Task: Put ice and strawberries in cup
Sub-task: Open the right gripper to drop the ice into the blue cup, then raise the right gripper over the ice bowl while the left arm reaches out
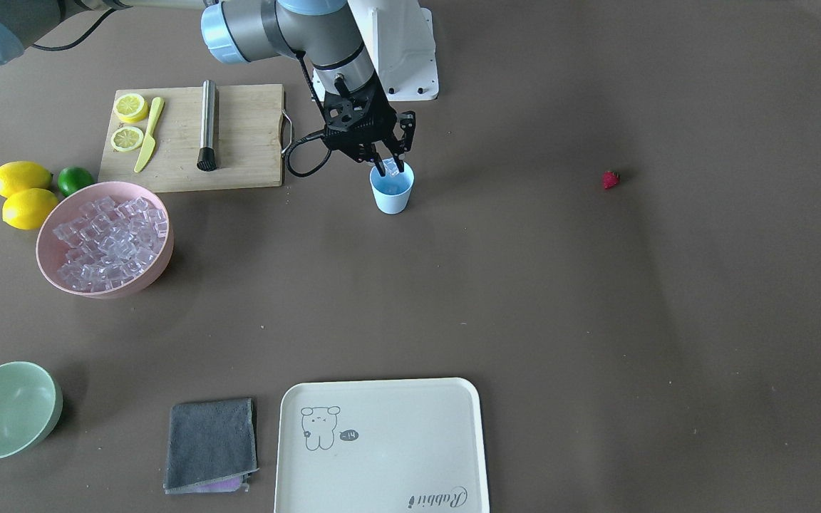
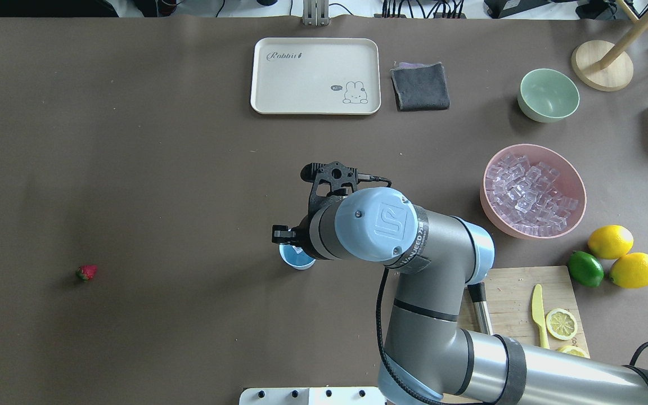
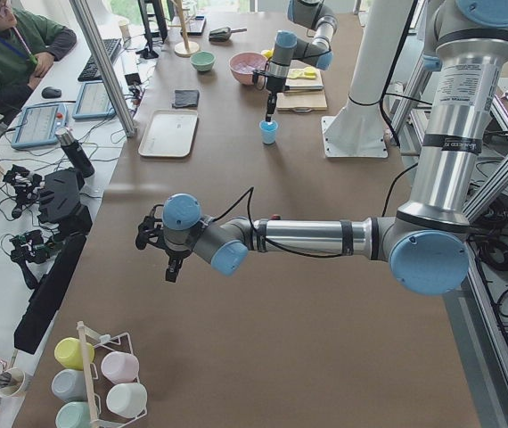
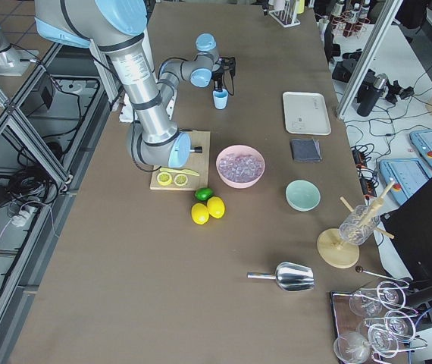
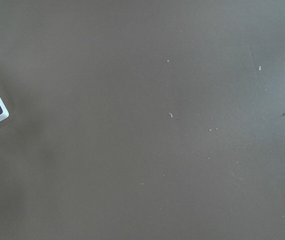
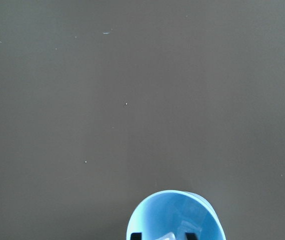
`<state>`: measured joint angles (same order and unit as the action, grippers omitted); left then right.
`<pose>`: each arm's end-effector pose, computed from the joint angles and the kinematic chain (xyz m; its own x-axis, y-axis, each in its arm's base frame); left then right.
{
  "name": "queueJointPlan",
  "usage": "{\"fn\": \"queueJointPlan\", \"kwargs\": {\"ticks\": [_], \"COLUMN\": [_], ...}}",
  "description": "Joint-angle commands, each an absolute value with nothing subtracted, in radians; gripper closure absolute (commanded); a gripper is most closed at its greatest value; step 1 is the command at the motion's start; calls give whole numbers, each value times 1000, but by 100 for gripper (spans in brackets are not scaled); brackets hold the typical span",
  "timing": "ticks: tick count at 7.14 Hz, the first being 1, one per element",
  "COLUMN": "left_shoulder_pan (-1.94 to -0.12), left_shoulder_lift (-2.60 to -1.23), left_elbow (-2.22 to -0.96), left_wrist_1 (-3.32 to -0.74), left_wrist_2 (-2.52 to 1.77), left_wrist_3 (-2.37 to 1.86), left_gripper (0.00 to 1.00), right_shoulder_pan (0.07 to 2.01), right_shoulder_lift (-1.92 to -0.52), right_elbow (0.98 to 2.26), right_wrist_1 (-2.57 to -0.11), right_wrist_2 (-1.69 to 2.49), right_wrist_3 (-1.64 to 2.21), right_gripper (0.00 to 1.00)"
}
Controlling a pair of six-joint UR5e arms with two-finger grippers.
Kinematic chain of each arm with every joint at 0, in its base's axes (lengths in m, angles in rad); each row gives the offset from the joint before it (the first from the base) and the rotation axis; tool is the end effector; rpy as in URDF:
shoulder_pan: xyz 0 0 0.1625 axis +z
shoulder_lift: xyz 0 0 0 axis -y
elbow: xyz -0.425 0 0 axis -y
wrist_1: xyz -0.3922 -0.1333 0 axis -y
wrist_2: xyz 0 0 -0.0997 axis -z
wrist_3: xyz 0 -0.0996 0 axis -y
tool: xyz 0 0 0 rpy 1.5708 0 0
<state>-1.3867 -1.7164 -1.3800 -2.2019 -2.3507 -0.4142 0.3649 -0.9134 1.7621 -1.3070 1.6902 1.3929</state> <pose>0.0432 -0.5775 0.6046 0.6361 0.1394 -0.7589 0.1130 0.9561 0.2704 -0.5655 -0.3460 0.1589 0.4518 -0.0155 0.8920 -0.1774 0.9783 0.1068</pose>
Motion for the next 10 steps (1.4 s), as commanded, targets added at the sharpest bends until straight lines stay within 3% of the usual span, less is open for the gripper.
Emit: {"fn": "queueJointPlan", "kwargs": {"ticks": [1, 4, 7, 10], "left_shoulder_pan": [-1387, -1387, -1246, -1102], "left_shoulder_lift": [-1718, -1729, -1713, -1528], "left_elbow": [-1381, -1432, -1612, -1851], "left_wrist_1": [-2203, -2201, -2198, -2195], "left_wrist_2": [-2350, -2353, -2317, -2206], "left_wrist_3": [-414, -498, -817, -902], "left_gripper": [2, 2, 2, 2], "right_shoulder_pan": [370, 454, 657, 820], "right_shoulder_lift": [-913, -917, -1000, -1144], "right_elbow": [1767, 1816, 1838, 1841], "right_wrist_1": [-1316, -1385, -1437, -1431], "right_wrist_2": [1687, 1744, 1948, 2063], "right_wrist_3": [1394, 1381, 1231, 993], "right_gripper": [0, 0, 0, 0]}}
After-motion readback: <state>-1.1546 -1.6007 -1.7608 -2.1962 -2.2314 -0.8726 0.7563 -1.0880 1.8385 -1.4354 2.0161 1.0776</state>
